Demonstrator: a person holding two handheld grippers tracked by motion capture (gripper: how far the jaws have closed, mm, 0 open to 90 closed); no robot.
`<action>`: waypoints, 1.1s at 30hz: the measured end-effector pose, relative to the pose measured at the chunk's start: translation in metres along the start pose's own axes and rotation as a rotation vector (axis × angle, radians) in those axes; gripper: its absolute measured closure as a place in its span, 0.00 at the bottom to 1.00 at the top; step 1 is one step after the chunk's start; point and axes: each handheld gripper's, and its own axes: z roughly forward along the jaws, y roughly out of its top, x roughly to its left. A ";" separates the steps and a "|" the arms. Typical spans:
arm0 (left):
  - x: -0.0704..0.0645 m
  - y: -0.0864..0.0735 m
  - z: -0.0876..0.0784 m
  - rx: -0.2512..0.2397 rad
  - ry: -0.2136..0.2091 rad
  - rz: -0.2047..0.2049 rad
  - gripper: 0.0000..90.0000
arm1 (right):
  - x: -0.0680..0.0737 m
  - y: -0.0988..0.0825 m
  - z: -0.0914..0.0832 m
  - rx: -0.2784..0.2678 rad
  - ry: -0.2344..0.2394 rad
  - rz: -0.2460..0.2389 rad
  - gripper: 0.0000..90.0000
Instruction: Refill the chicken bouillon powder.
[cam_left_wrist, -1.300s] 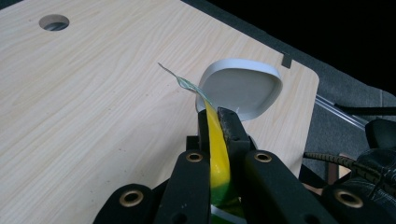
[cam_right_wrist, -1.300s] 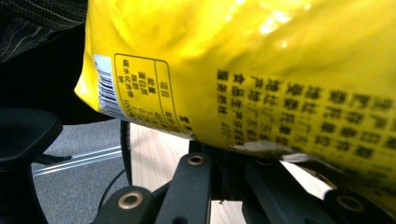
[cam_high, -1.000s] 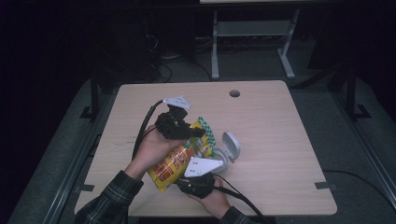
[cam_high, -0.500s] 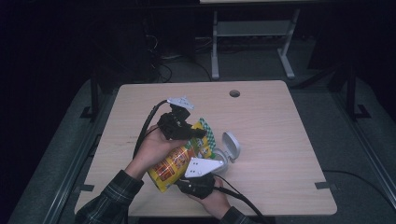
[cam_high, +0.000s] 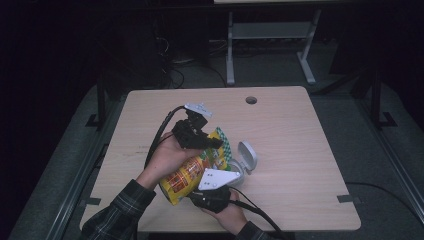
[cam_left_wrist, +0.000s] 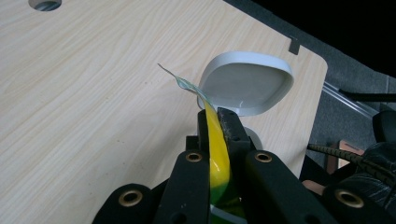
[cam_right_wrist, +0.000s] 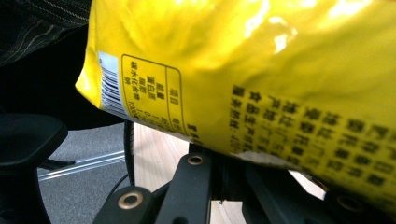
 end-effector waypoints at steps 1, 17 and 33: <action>-0.001 0.000 0.001 0.001 -0.002 -0.008 1.00 | 0.000 0.000 0.000 0.000 -0.001 0.001 1.00; 0.000 0.005 0.006 0.052 0.011 -0.008 1.00 | 0.001 0.001 -0.001 -0.005 0.001 -0.002 1.00; -0.001 0.008 0.009 0.059 0.015 -0.016 1.00 | 0.001 0.001 -0.002 -0.010 -0.001 -0.001 1.00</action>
